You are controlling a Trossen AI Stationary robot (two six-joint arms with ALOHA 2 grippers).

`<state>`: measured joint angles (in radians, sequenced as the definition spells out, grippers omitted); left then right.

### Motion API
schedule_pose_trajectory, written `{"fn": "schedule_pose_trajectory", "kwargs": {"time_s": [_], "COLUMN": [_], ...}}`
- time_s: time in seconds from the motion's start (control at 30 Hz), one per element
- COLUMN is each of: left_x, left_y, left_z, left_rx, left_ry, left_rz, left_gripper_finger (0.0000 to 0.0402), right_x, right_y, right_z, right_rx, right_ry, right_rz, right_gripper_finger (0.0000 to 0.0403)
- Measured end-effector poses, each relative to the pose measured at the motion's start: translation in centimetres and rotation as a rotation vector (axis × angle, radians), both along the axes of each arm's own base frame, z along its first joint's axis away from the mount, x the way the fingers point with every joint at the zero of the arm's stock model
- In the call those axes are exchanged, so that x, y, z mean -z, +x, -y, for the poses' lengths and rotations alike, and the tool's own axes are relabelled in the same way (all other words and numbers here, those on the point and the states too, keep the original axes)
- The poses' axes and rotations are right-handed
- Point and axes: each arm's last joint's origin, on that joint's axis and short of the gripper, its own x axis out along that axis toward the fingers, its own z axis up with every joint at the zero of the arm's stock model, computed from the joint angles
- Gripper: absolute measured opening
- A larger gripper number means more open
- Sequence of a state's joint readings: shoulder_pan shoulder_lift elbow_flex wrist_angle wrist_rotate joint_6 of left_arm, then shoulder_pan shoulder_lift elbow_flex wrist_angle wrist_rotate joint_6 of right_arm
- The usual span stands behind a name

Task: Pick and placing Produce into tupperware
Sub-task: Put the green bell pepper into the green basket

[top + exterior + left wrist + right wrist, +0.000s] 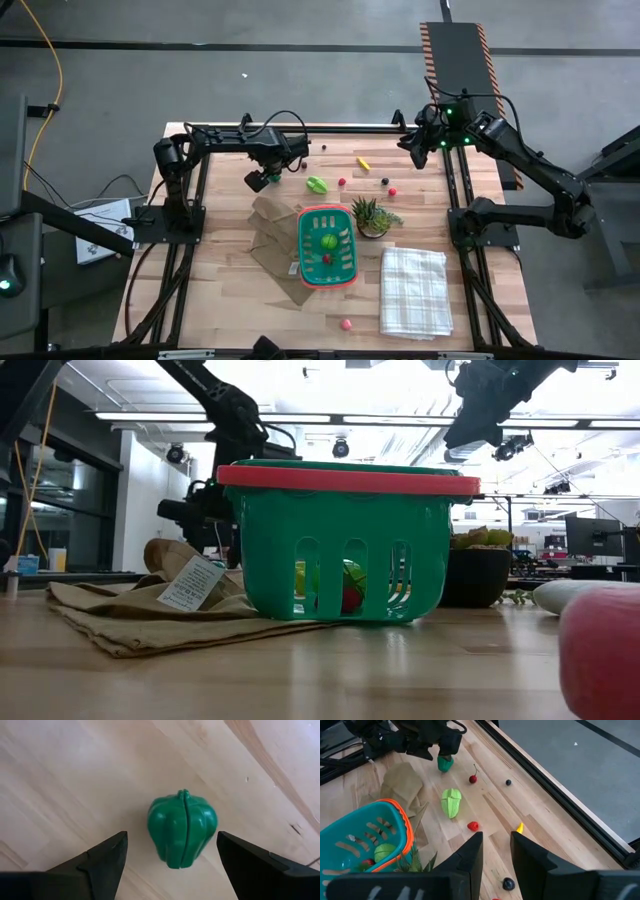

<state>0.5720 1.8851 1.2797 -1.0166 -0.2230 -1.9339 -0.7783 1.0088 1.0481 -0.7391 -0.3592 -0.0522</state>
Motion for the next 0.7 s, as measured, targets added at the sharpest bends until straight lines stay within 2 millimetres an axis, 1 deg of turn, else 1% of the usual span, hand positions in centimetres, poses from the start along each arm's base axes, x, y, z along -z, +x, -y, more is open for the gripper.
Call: {"fn": "schedule_pose_trajectory", "kwargs": {"time_s": [0.13, 0.43, 0.7], "left_x": [0.0, 0.0, 0.0], "left_y": [-0.1, -0.7, -0.6], "left_z": [-0.2, -1.4, -1.4], "left_rx": [-0.006, 0.021, 0.016], "left_ry": [0.007, 0.016, 0.02], "left_rz": [-0.003, -0.001, 0.011], "left_gripper_finger": [0.0294, 0.0294, 0.0294], "right_x": [0.0, 0.0, -0.1], "right_y": [0.0, 0.0, 0.0], "right_z": [0.0, 0.0, 0.0], "right_rx": [0.006, 0.006, 0.006], "right_ry": [0.006, 0.005, 0.003], "right_rz": [0.004, 0.006, 0.008], "right_gripper_finger": [0.009, 0.009, 0.009]}}
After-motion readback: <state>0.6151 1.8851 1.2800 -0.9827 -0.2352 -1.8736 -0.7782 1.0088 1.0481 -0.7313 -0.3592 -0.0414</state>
